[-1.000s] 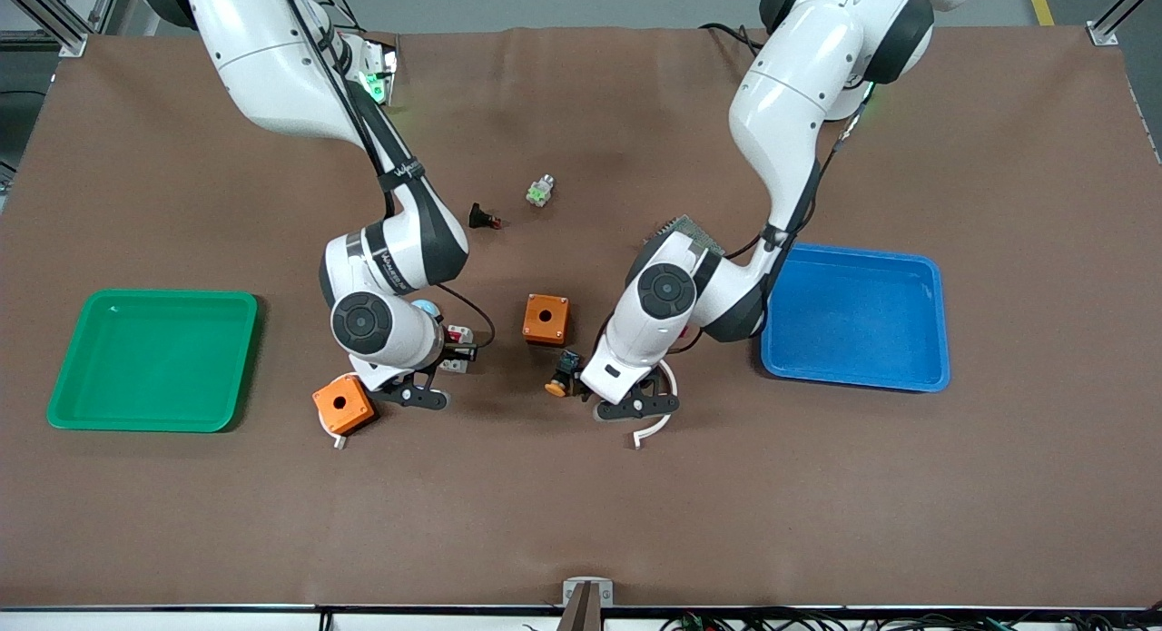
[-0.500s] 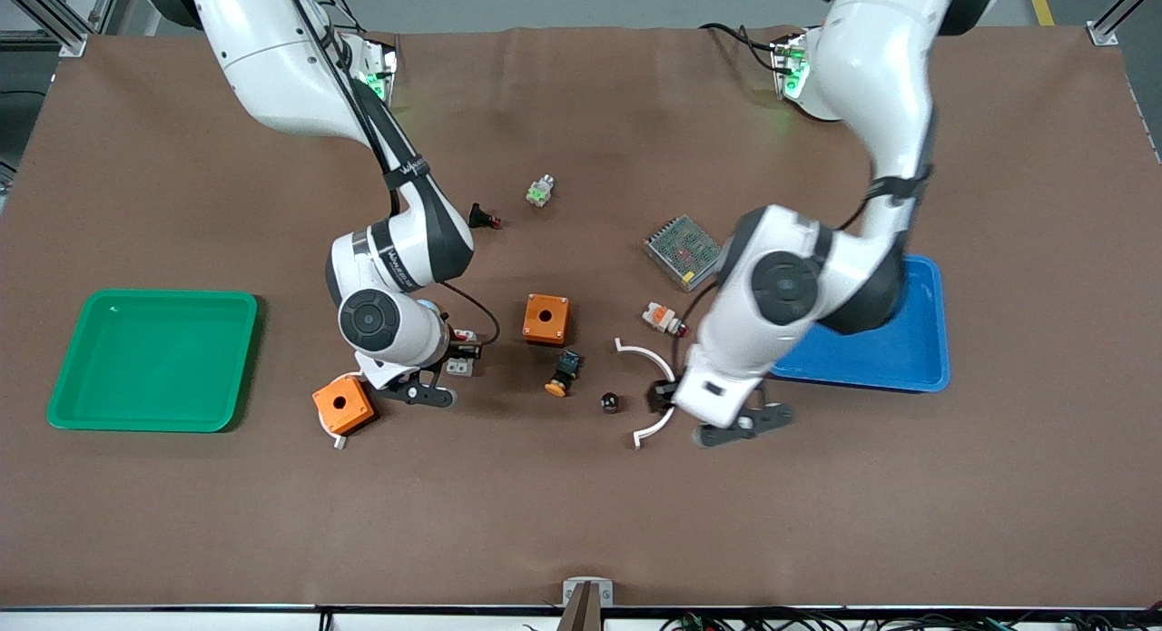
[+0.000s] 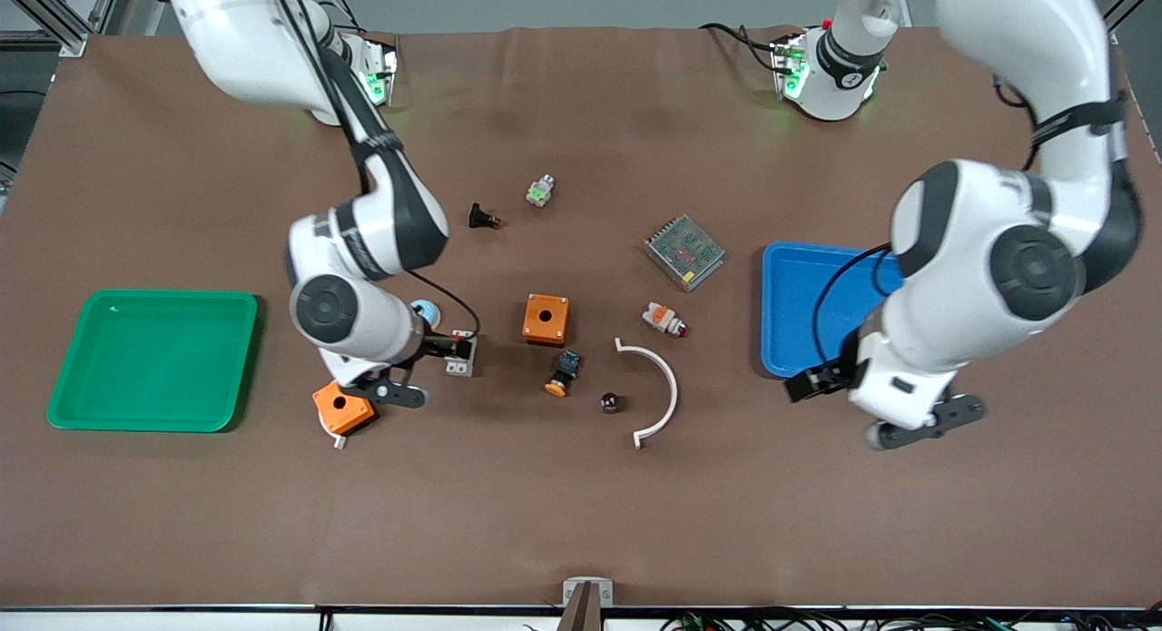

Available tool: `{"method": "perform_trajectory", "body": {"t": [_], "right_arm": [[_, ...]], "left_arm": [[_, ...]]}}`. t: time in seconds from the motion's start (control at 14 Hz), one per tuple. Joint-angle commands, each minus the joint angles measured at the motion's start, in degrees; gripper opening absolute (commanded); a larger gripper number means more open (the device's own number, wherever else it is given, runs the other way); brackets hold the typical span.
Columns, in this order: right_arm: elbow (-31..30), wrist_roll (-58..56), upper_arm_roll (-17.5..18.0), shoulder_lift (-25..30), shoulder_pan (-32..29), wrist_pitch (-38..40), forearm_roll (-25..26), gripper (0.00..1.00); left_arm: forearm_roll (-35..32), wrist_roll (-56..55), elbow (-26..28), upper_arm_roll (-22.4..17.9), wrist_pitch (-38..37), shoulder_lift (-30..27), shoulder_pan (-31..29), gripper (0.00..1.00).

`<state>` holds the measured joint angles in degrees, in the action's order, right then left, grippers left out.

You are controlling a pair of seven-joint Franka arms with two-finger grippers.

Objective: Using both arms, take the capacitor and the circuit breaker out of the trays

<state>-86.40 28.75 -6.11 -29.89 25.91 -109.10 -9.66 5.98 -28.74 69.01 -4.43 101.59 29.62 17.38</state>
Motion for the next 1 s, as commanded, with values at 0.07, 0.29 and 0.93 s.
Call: {"method": "perform_trajectory", "body": {"t": [0.07, 0.29, 0.93], "right_arm": [[-2.5, -4.6, 0.7, 11.3, -4.8, 8.0, 6.3, 1.00], [-2.4, -11.2, 0.5, 16.9, -10.9, 13.5, 7.1, 1.00], [-8.6, -33.9, 0.2, 32.1, -25.7, 18.9, 7.2, 1.00]], "left_arm": [[-2.8, 7.3, 11.0, 0.6, -1.1, -12.6, -3.8, 1.00], [-5.9, 10.0, 19.4, 3.1, -1.0, -22.1, -7.4, 1.00], [-6.0, 21.6, 34.7, 5.9, -1.0, -38.4, -10.6, 1.00]]}}
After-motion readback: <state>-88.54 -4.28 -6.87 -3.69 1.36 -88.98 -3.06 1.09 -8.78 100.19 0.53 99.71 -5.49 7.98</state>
